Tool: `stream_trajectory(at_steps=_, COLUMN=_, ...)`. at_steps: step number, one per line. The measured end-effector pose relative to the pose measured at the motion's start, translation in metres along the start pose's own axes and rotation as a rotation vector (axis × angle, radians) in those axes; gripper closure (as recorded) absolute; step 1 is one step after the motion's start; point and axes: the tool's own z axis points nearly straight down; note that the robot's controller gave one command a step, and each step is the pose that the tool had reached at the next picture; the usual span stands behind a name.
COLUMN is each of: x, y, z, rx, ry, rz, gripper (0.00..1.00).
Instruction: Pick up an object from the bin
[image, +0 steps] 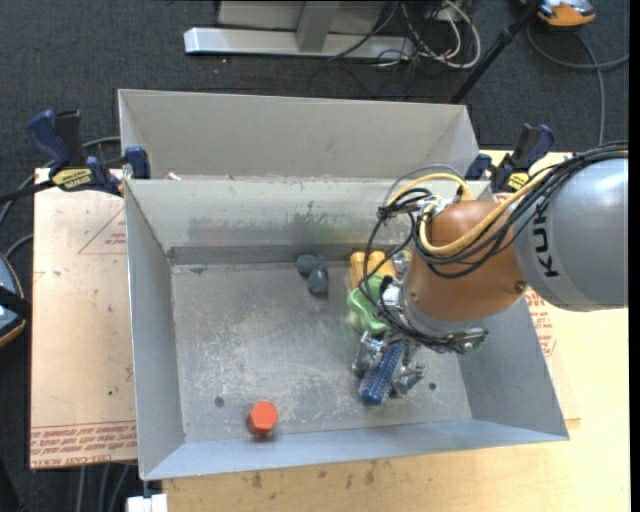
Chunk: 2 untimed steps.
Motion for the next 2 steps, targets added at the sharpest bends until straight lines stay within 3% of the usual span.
stream_trajectory(at_steps=1, x=0.032, y=-0.043, z=-0.123, rx=0.000, ry=0.003, rz=-0.150, gripper=1.00)
stream_trajectory(at_steps=2, x=0.004, y=-0.075, z=-0.222, rx=-0.005, ry=0.001, rz=-0.496, gripper=1.00)
